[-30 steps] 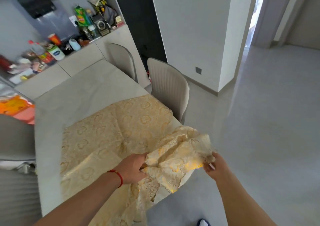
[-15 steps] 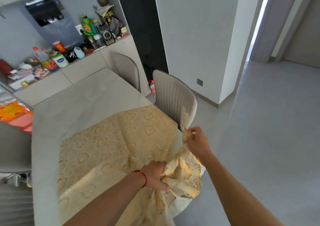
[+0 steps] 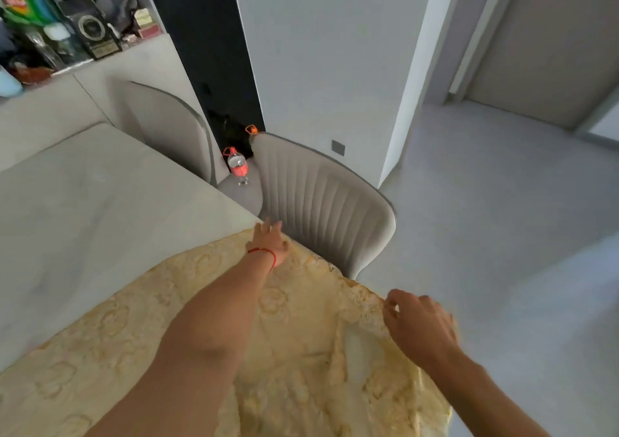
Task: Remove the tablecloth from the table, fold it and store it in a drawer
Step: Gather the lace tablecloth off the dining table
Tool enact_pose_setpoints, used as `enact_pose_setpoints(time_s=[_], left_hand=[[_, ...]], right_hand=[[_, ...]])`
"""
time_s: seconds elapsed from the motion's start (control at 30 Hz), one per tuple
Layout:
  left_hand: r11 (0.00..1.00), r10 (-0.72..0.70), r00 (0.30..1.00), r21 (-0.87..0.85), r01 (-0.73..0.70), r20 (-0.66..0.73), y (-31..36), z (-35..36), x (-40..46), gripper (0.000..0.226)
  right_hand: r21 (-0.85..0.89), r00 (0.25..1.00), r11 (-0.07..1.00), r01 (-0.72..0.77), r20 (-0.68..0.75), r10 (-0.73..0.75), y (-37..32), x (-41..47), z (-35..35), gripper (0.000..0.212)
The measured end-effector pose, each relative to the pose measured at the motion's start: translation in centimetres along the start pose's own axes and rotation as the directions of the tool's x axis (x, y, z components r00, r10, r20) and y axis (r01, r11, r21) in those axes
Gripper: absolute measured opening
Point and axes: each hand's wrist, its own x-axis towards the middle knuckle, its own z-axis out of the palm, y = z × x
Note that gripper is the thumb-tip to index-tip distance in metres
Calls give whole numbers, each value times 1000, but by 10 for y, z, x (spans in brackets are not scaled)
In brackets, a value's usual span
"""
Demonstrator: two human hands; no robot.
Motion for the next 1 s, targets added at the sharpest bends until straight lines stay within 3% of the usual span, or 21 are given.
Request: enact_pose_setpoints(time_s=[0.1,0.23,0.33,0.47,0.53,0.6,0.77,0.87,1.0], left_hand=[[997,-63,995,40,60,73,-18,8,27,75],[974,-39,995,219,59,-95,-25,32,24,82],[961,-100,994,253,110,-53,-23,36,8,79],[999,-6,998,51,9,-62,-9,13,-31,22],[988,57,993,-140,-71,-102,2,-15,-60,11],[933,139,985,-320,-165,-103,15,-52,-96,12],[911,276,953,-283,-301,-126,69,-118,-213,12],[900,276,941,-293,-324,-195,111,-112,-290,18],[845,186,889,-393,-361,-418,176,-96,-383,10]], right_hand=[[-25,999,999,32,-31,-33,-11,4,6,13],[55,999,998,24,32,-26,-21,7,0,14],[164,994,986,-34,107,17,-28,7,-13,21],[324,996,943,-81,67,62,-28,5,-37,11],[374,998,926,-59,14,58,-26,2,-51,17],[428,999,903,-25,-28,41,-22,-6,-65,22],[499,988,865,60,-155,20,17,-58,-98,27],[539,945,825,167,-325,21,60,-102,-119,17],[591,861,731,342,-508,8,109,-150,-178,18]])
